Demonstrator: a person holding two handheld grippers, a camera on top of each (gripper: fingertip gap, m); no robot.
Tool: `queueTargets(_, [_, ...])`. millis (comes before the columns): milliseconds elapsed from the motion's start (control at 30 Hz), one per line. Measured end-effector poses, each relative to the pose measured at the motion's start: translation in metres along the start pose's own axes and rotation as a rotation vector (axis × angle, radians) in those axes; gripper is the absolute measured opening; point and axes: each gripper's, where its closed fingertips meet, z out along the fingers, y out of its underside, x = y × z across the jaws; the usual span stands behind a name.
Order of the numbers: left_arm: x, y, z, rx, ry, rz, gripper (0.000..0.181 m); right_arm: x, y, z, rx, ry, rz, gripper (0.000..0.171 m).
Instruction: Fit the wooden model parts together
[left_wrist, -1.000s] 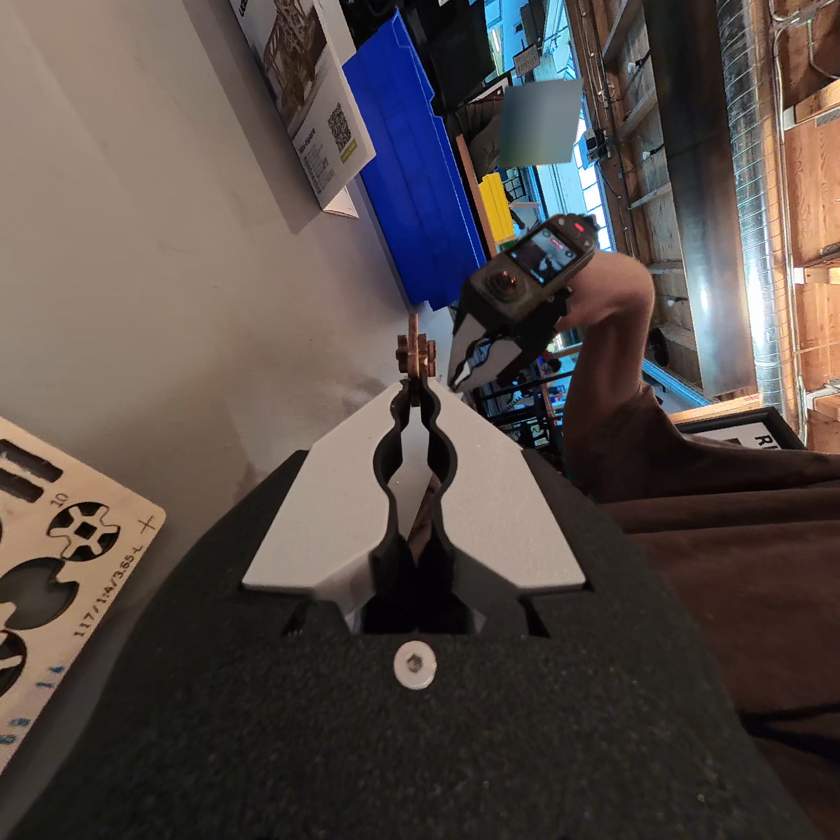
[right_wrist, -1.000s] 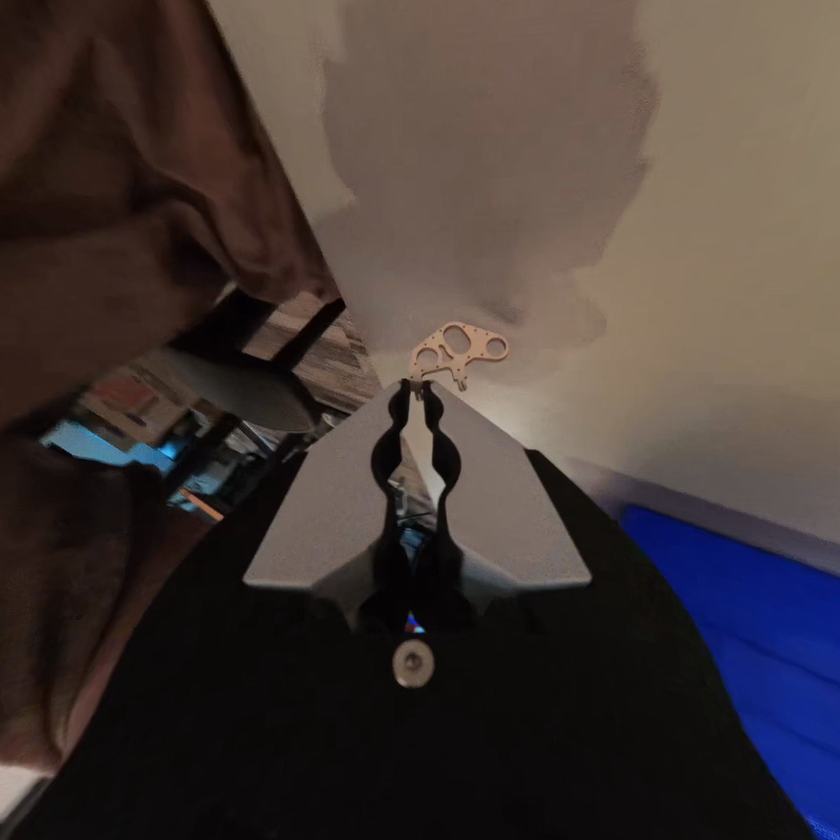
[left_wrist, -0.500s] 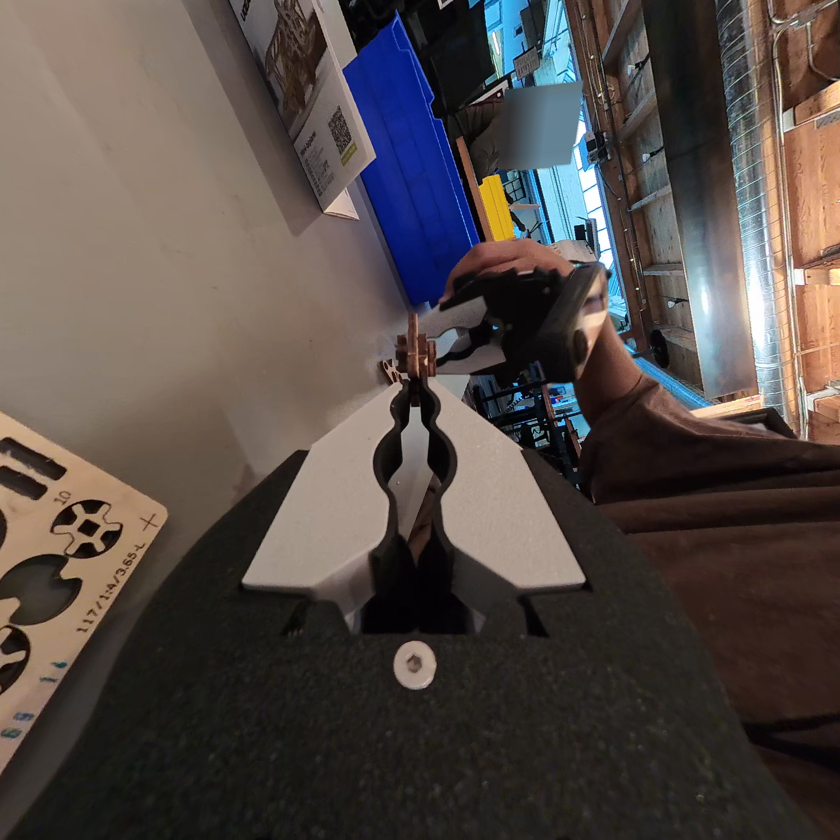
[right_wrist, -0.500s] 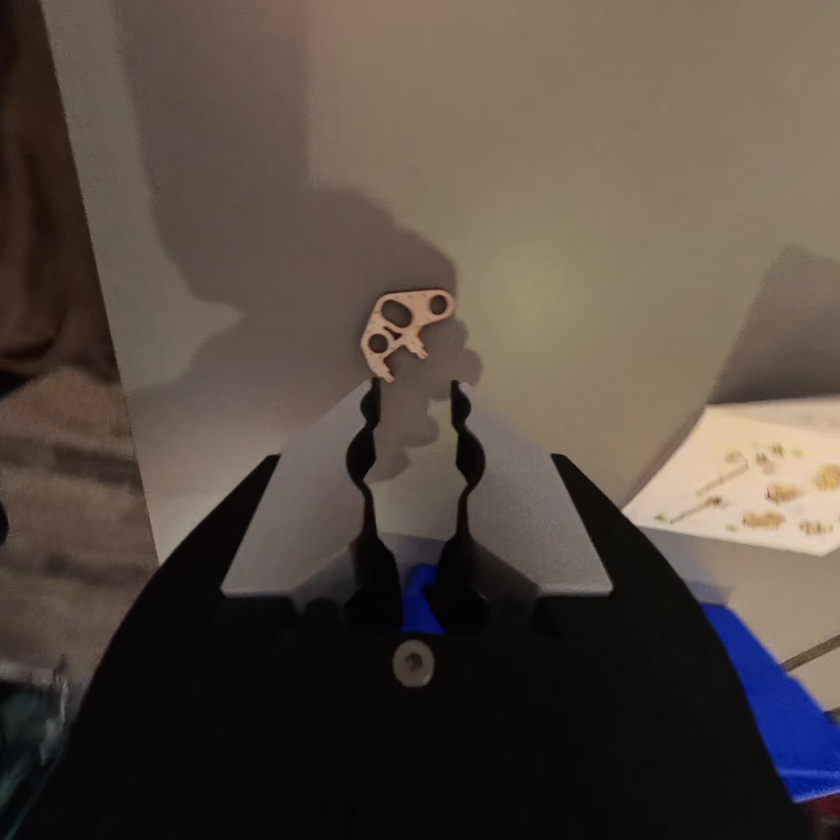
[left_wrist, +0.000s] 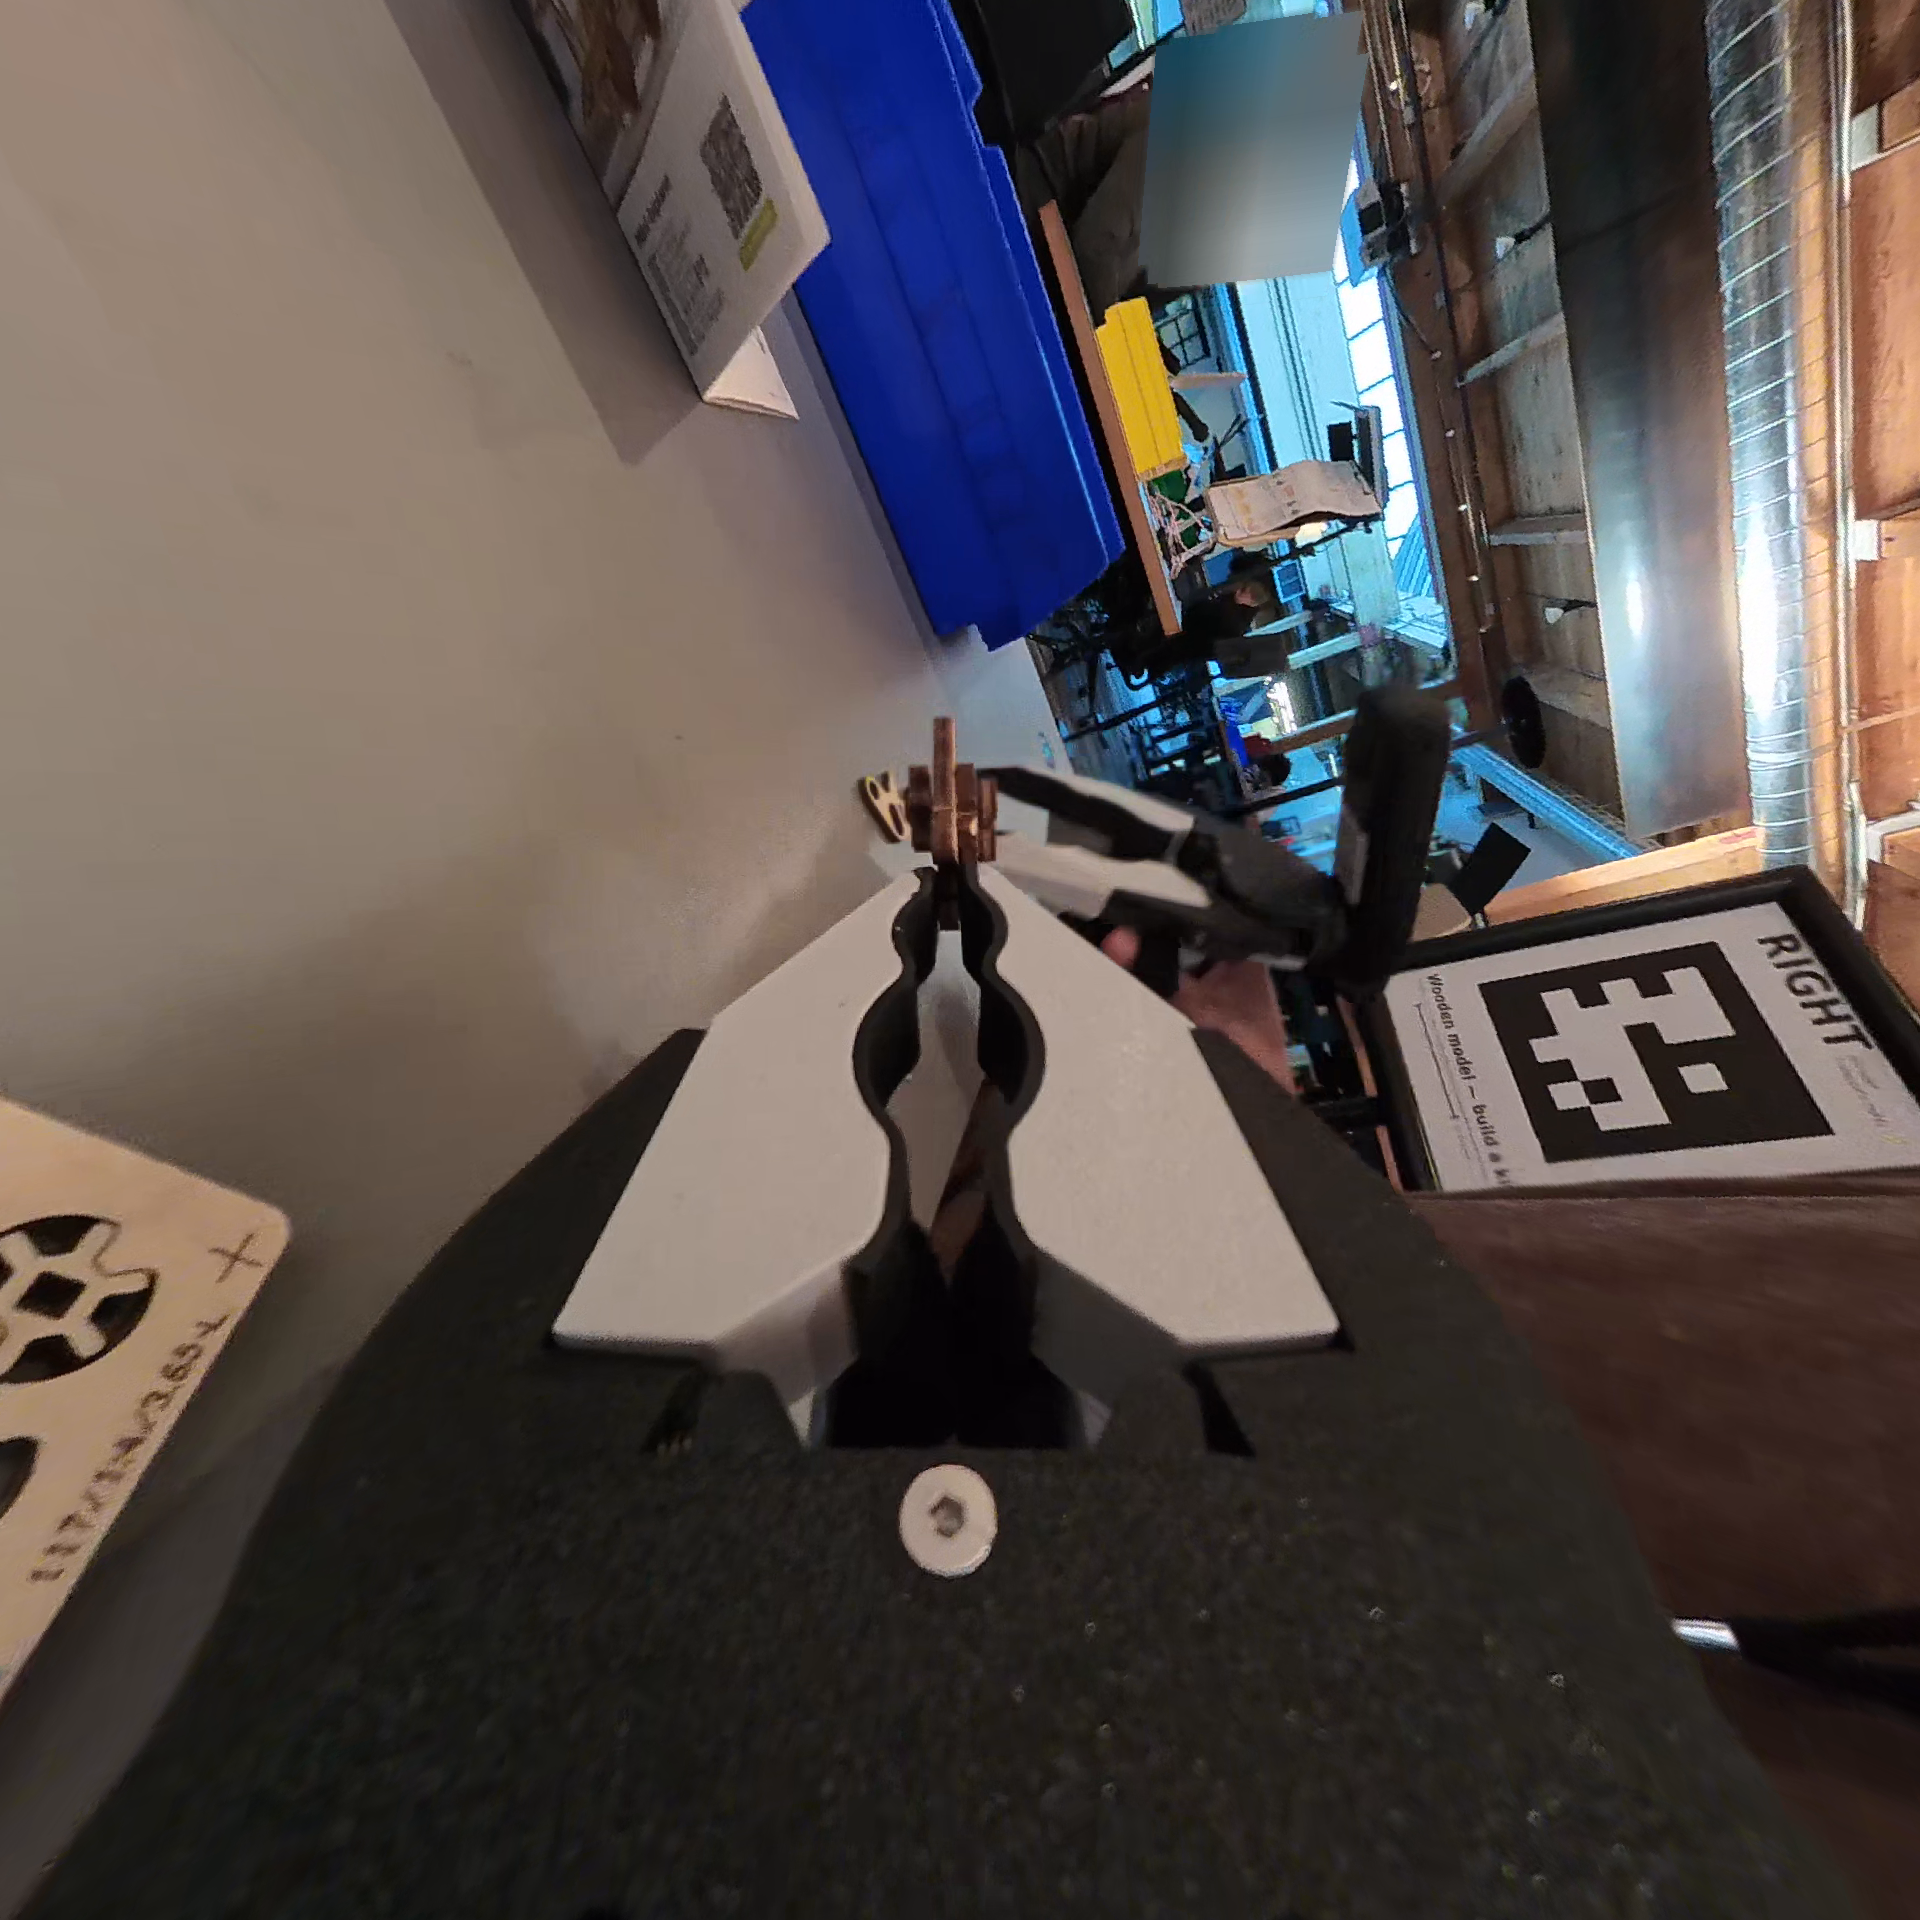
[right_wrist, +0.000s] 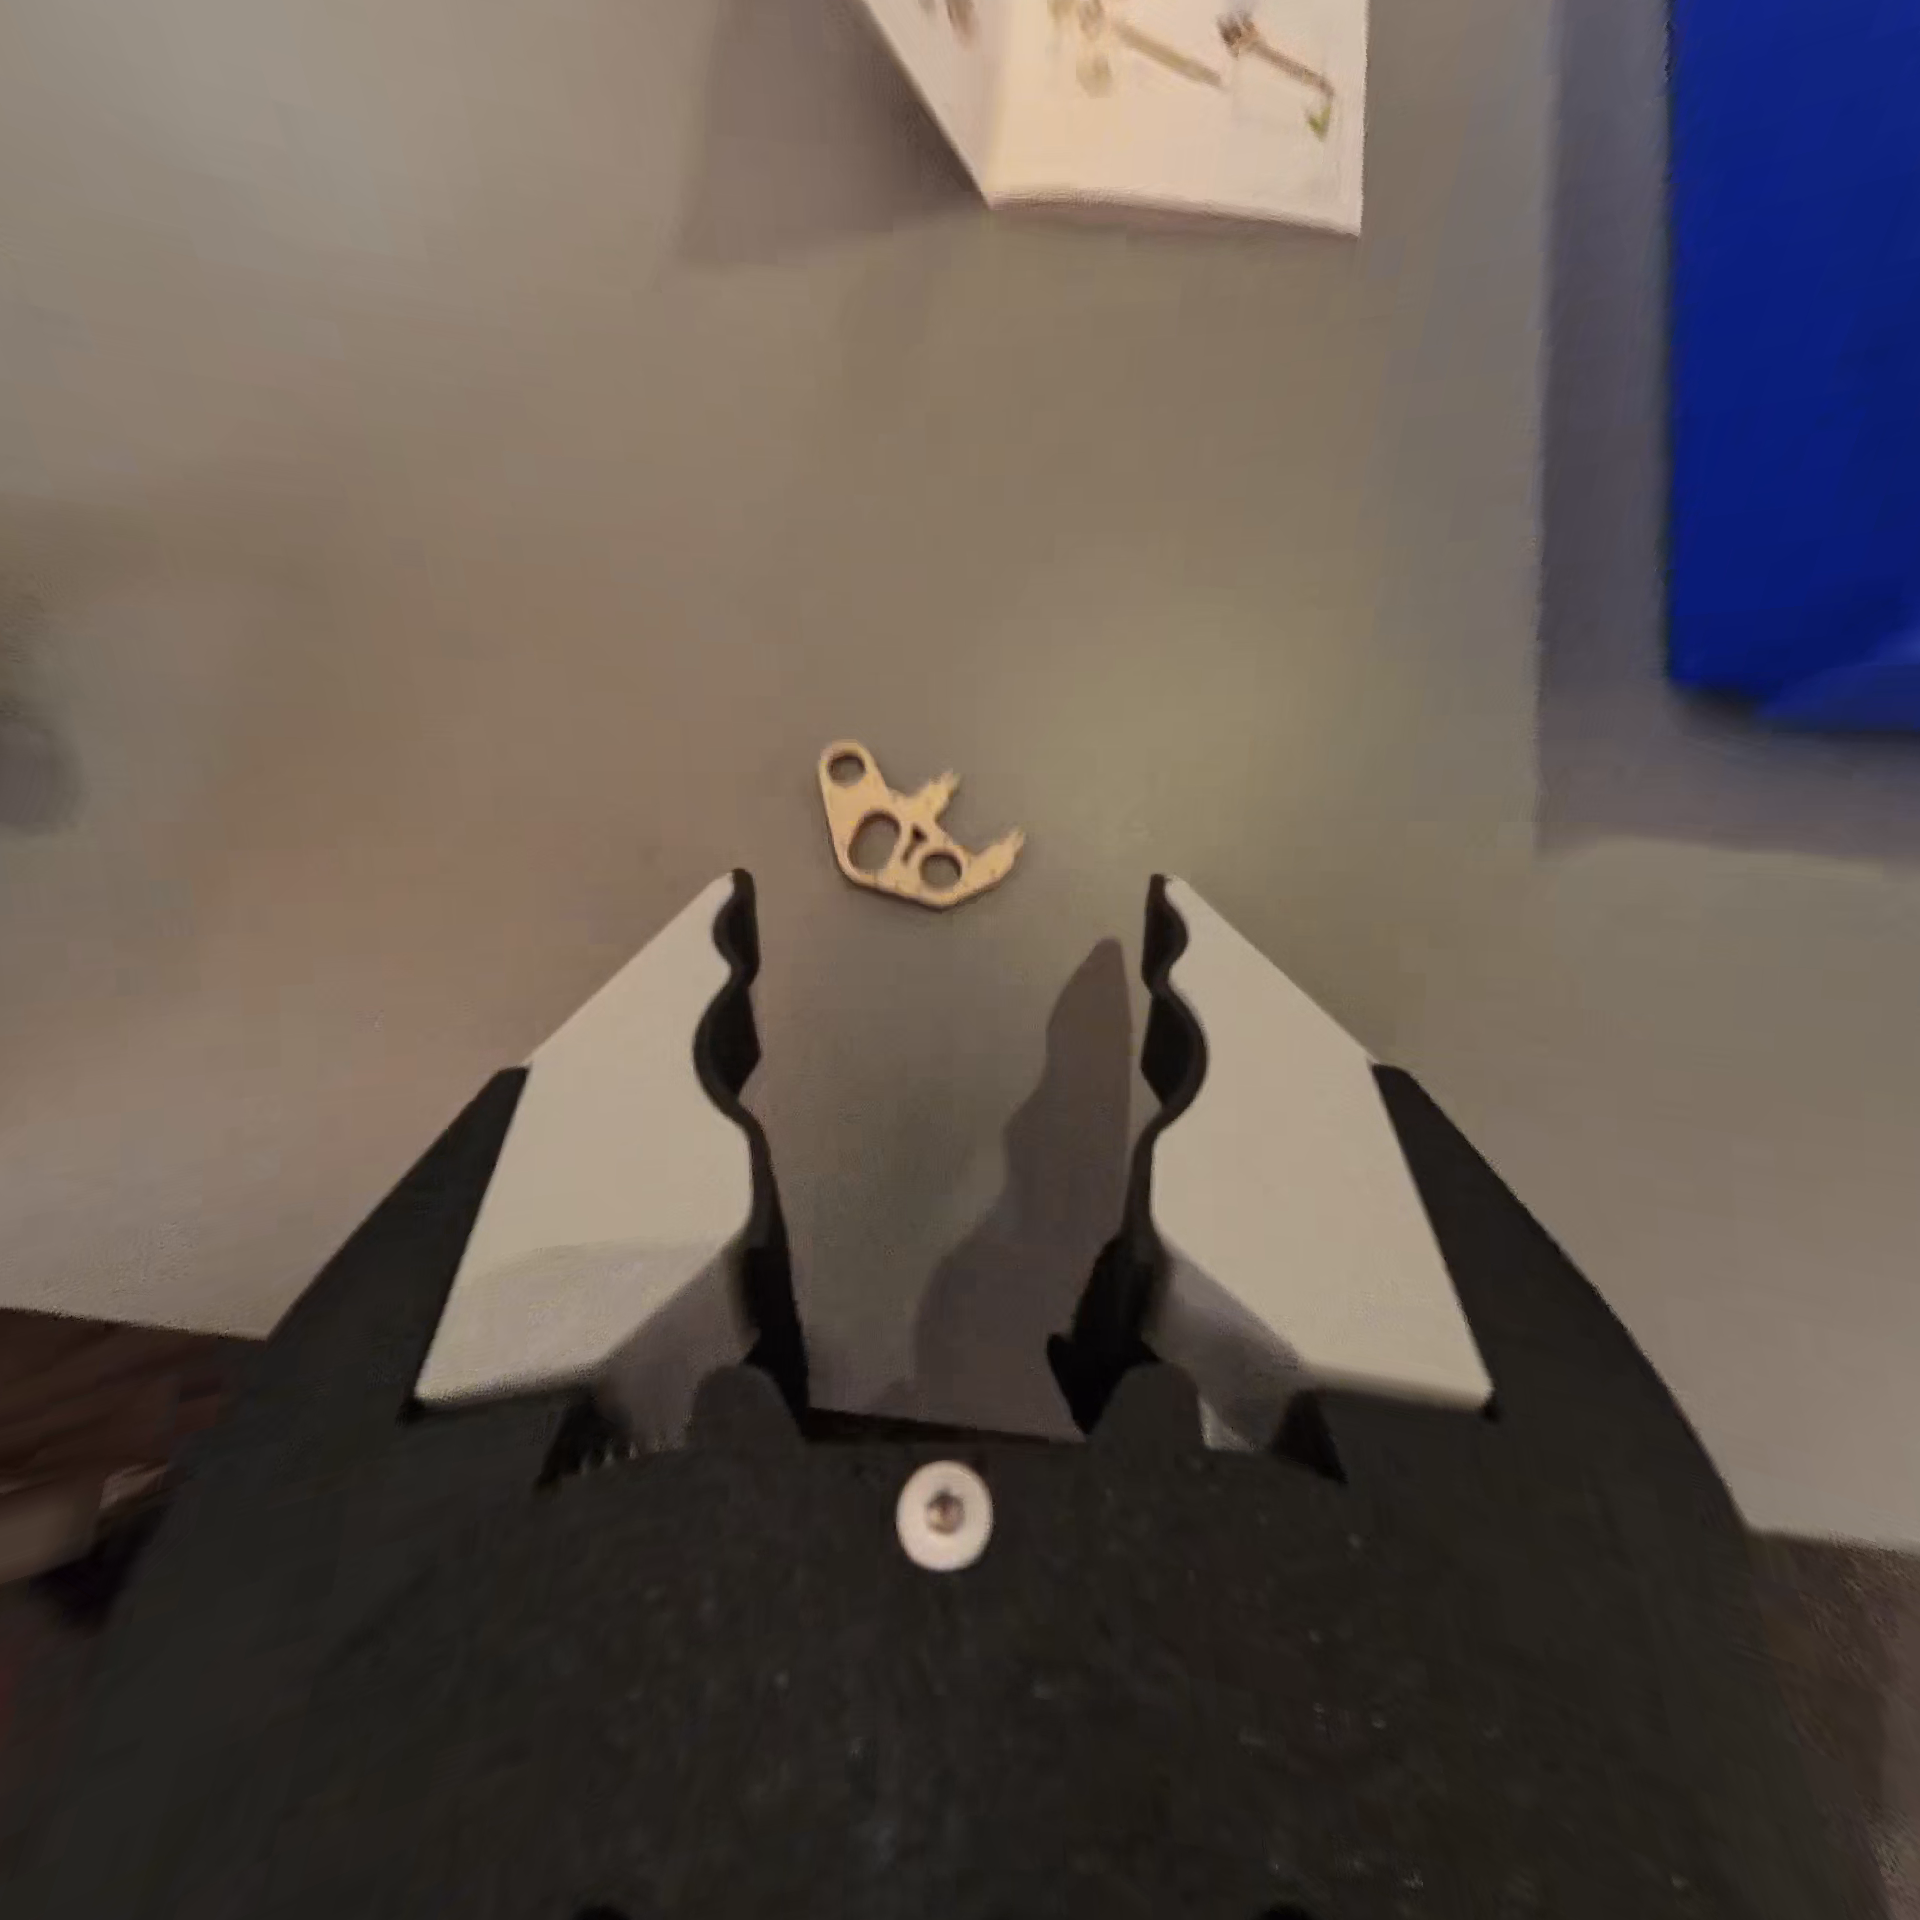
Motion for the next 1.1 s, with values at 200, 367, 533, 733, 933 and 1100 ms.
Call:
queueTargets(200, [0.009,0.005,0.007,-0.029,0.028,0.009,0.001,-0.013,0.012,0.013,0.007,0.006,0.006,0.074])
queueTargets(367, [0.01,0.006,0.008,-0.034,0.024,0.018,0.001,-0.012,0.002,0.019,0.034,-0.067,-0.059,0.037])
queueTargets(533, [0.005,0.006,0.007,-0.049,0.001,0.039,0.001,-0.02,-0.006,0.025,-0.012,-0.261,-0.271,0.036])
queueTargets(733, [-0.003,0.005,0.003,-0.074,-0.021,0.039,0.002,-0.037,-0.028,0.012,0.071,-0.464,-0.636,0.036])
queueTargets(933, [0.003,0.013,0.003,-0.143,0.1,-0.065,0.001,-0.098,-0.05,-0.025,0.23,-0.71,-1.02,0.036])
queueTargets(1100, [0.003,0.025,0.007,-0.207,0.132,-0.123,0.001,-0.131,-0.058,-0.038,0.277,-0.869,-1.289,0.036])
